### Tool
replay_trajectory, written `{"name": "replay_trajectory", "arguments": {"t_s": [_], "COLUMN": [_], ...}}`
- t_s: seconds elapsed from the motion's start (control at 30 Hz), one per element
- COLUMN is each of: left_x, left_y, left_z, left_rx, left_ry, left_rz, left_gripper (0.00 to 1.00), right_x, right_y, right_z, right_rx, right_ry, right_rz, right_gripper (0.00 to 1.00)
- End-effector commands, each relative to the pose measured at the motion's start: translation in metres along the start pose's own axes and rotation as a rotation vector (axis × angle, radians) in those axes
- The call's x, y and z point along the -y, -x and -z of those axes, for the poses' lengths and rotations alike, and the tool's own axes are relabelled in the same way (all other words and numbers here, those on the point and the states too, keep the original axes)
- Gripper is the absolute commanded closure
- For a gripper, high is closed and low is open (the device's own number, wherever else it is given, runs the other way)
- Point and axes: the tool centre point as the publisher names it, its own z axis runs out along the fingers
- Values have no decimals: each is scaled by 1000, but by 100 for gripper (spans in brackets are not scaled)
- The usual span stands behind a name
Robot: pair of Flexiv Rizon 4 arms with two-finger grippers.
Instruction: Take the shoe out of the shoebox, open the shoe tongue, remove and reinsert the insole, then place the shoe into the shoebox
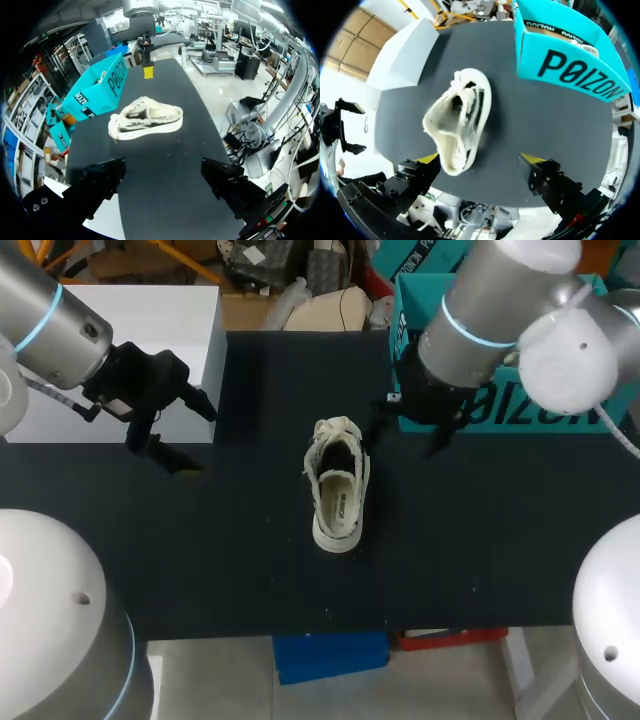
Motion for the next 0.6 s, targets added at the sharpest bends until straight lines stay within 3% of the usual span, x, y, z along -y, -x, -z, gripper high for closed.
{"name": "replay_trajectory", "arguments": {"t_s": [0.03,0.13,0.23,0.3,0.37,0.53,0.6], "left_x": [0,0,0,0,0,0,0], "left_y": [0,0,0,0,0,0,0], "left_z": [-1,-1,-1,-1,-1,-1,-1], "left_rx": [-1,-1,-1,-1,-1,-1,-1], "left_ry": [5,5,5,5,5,5,5], "left_rz": [1,1,1,1,1,1,1], "left_gripper": [0,0,0,0,0,0,0], "right_x": [-18,-22,-22,-21,-21,-21,-21], "right_y": [-17,-21,-22,-20,-18,-14,-12], "right_z": [-22,-32,-43,-49,-55,-71,-78], "right_rx": [156,158,157,158,162,166,170], "right_ry": [-41,-29,-25,-24,-22,-23,-24], "right_rz": [14,19,18,17,8,-5,-10], "right_gripper": [0,0,19,20,29,29,38]}}
